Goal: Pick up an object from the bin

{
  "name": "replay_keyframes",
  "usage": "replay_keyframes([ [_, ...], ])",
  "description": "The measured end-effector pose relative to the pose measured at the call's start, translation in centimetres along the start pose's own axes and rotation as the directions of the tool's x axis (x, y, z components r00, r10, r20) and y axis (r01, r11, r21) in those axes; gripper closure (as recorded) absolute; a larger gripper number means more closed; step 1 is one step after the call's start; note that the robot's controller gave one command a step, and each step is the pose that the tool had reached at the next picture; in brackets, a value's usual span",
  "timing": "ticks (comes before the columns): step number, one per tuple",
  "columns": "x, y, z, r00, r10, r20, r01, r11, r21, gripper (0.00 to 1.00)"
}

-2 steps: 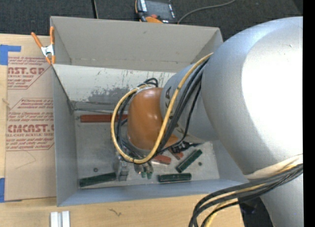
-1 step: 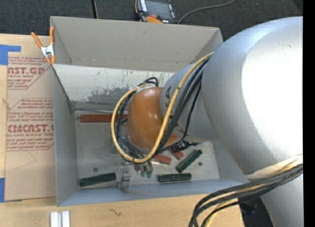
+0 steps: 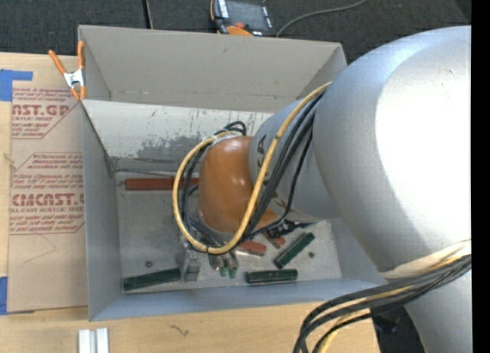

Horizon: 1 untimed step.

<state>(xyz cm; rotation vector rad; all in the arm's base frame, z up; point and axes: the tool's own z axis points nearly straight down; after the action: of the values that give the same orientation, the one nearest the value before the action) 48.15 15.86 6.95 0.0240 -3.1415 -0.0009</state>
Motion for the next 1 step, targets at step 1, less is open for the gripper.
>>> replay_keyframes([
  [1, -0.18, 0.01, -0.07, 1.0, 0.001, 0.007, -0.001, 1.0, -0.001, 0.0],
])
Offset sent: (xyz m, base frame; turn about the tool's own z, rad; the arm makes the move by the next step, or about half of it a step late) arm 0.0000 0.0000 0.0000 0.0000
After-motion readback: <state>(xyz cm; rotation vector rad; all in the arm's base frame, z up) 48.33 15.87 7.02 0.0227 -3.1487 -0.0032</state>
